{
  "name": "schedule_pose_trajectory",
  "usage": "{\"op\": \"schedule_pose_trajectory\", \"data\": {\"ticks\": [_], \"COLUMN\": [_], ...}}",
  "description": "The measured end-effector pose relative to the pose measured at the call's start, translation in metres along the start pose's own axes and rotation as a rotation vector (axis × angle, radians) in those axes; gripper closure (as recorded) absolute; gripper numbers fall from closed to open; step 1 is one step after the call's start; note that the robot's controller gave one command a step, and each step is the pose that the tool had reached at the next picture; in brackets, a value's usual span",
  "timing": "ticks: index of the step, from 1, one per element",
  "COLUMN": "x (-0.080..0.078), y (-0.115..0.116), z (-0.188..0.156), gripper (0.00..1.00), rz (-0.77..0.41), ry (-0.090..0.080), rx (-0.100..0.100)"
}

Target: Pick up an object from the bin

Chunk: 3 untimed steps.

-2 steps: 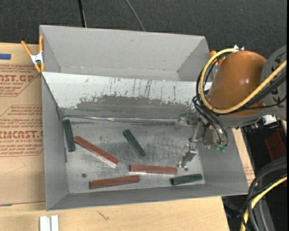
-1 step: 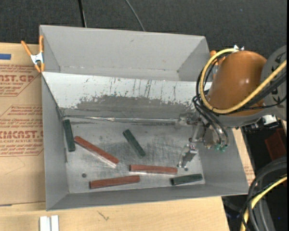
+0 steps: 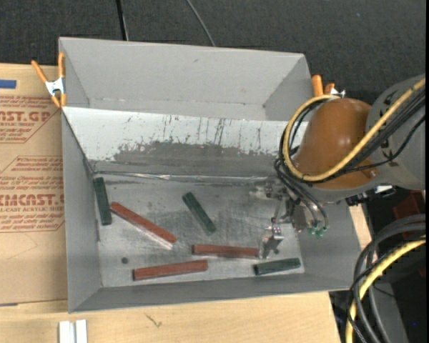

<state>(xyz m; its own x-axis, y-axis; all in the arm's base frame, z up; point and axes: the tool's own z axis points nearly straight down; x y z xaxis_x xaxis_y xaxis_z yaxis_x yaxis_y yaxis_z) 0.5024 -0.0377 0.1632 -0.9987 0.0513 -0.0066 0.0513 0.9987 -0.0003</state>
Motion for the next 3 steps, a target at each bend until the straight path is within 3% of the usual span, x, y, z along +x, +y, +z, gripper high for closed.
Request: {"op": "schedule_pose_trajectory", "data": {"ticks": [1,2,3], "x": [0.004,0.004,-0.008], "y": [-0.001,-0.001,0.005], "z": [0.091,0.092,-0.040], "gripper": [1.00,1.00,1.00], "rz": [-0.009,-0.009,-0.026], "ry": [0.014,0.014,0.005], "rx": [0.000,0.000,0.000]}}
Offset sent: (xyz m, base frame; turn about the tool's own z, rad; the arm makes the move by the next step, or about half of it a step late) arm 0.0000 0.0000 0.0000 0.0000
